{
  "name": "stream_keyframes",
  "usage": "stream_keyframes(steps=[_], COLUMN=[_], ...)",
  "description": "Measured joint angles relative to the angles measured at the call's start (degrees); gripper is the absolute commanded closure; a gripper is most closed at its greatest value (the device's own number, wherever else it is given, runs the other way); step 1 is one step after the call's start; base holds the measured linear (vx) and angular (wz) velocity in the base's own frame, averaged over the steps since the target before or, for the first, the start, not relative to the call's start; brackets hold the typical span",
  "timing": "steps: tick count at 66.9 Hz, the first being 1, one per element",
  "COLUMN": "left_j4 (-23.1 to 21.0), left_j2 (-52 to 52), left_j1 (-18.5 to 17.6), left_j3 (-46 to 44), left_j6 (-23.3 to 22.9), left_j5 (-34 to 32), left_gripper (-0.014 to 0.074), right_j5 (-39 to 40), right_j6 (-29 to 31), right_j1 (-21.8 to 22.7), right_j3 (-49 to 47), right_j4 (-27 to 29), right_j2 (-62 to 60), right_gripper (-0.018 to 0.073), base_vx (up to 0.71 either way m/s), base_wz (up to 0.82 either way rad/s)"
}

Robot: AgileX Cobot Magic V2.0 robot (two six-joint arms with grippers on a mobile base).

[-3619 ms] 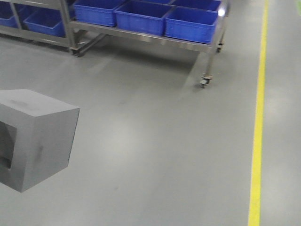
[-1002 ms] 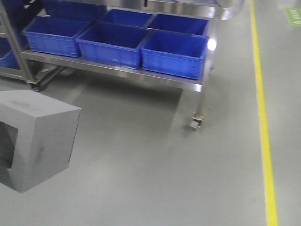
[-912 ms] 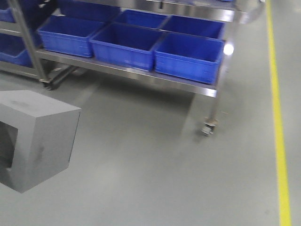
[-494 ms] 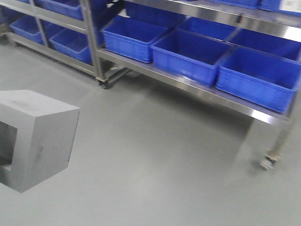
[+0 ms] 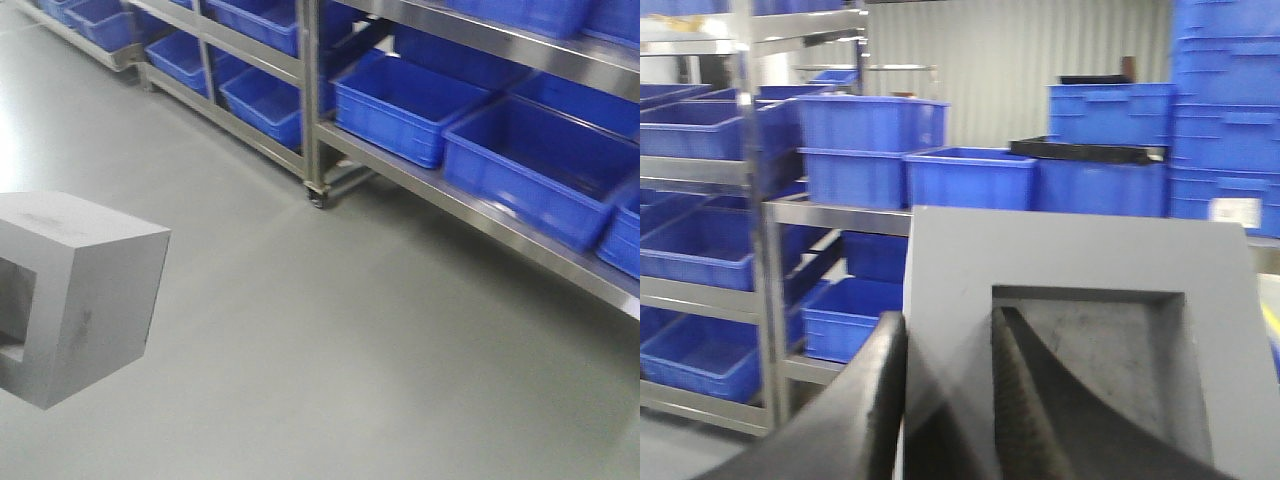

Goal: Sort gray base to blue bin
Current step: 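Drive down the aisle of blue bins toward the bin rack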

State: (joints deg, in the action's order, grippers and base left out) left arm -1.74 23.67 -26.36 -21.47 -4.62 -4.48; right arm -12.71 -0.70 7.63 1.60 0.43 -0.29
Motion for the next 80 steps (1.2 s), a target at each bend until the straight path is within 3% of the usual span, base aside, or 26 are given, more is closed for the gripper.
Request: stream_keyframes(steps=[32,80], left_j4=[0.0,0.0], left_j2=[0.0,0.0], left_j1=[0.0,0.0], left_j3=[0.0,0.0], left_j6=[0.0,0.0], left_j5=[0.06,0.13], left_gripper=[0.0594,0.0594], right_j5=[0.0,0.0], right_j6=[0.0,0.0], right_j1=[0.0,0.0], right_j3=[0.0,0.0], right_j4=[0.0,0.0], right_j2=[0.0,0.0], right_gripper=[0.0564,0.0564], base_vx=[0.37,0.36], base_wz=[0.31,0.52])
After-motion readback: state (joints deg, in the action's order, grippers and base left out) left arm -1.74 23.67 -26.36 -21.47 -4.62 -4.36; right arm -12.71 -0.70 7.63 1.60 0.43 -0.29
